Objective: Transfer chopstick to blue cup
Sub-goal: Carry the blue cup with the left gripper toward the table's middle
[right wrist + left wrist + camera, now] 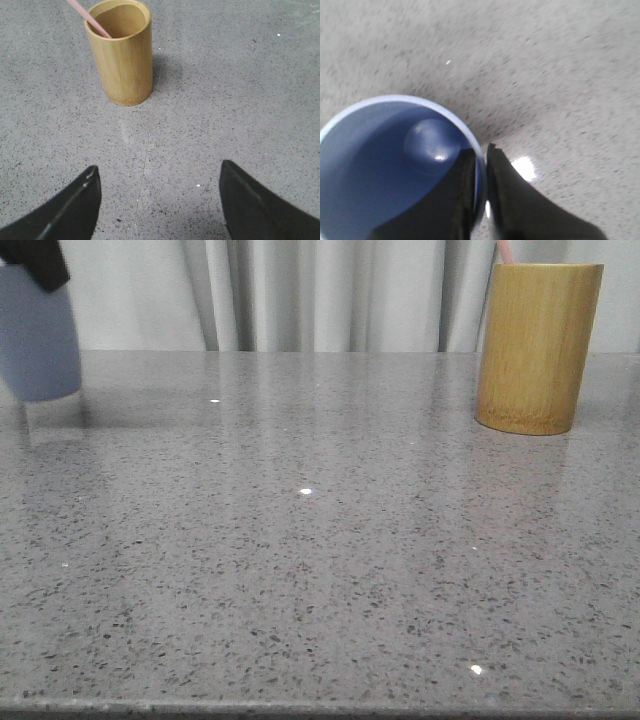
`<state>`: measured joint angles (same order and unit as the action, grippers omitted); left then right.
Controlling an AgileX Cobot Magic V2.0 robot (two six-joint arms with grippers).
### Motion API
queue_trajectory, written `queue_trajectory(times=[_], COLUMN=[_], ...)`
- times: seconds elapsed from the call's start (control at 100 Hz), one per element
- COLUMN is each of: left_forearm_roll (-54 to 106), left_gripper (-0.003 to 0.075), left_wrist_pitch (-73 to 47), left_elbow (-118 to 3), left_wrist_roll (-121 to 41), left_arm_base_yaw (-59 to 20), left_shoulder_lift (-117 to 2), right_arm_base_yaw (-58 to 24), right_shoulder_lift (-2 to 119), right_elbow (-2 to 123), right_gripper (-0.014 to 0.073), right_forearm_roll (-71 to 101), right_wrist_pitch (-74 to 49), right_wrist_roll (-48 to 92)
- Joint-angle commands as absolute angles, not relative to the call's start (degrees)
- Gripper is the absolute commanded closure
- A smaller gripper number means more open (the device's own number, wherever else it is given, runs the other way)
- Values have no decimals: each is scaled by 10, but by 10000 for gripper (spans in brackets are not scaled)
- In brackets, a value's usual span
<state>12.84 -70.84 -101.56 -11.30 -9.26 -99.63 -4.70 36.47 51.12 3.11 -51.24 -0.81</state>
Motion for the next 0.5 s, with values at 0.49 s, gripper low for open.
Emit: queue_trajectory(times=[0.49], left_forearm_roll=[144], left_gripper=[739], left_wrist_pitch=[-694], left_elbow=[-1092], left_wrist_roll=[-112], left_arm_base_yaw=[-250], left_shoulder_lift=[-1002], right_arm_base_yaw=[-47], right_shoulder_lift=[370], right_elbow=[532], right_gripper=[84], right_forearm_roll=[32], right_wrist_pitch=[-468], right_wrist_roll=[-7])
